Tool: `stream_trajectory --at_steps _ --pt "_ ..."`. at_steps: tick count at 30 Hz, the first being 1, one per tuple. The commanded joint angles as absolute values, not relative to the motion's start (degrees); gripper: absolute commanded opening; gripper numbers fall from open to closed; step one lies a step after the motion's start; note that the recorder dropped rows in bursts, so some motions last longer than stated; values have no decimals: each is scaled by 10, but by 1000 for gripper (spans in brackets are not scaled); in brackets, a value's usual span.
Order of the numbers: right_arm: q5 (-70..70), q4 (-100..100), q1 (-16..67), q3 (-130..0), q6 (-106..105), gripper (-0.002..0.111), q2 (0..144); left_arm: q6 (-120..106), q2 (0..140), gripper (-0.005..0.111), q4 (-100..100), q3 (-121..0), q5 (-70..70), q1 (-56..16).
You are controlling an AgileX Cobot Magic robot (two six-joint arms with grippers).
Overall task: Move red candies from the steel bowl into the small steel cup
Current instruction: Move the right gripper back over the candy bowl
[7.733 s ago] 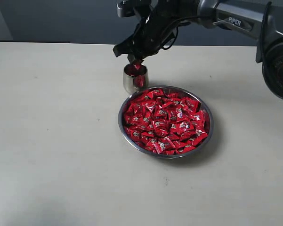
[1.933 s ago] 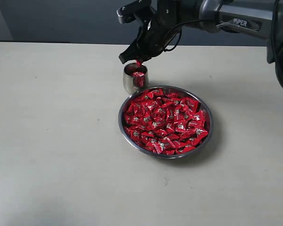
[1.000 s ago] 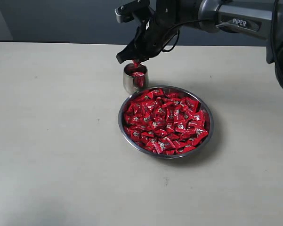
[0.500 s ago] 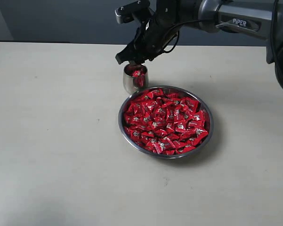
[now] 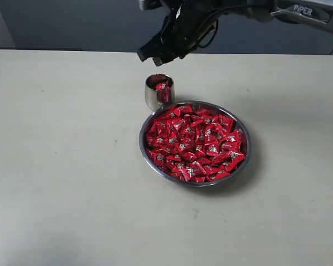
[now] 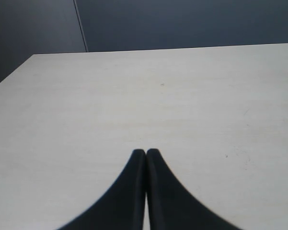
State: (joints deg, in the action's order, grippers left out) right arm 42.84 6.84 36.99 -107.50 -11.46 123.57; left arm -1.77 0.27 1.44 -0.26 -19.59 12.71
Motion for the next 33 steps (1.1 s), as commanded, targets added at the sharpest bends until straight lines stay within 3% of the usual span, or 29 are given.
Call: stream_trajectory --at_steps 1,10,16,25,33 --pt "412 78 355 -1040 -103 42 1187 -17 0 0 16 0 -191 124" --pt "122 88 346 -729 -103 35 1018 -17 0 0 16 0 -191 124" --pt "54 95 344 -592 -86 35 970 -17 0 0 16 0 -191 124" --pt "88 95 299 -538 12 35 989 -17 0 0 16 0 -191 124" --pt "250 95 298 -622 13 39 1031 -17 0 0 16 0 -191 124"
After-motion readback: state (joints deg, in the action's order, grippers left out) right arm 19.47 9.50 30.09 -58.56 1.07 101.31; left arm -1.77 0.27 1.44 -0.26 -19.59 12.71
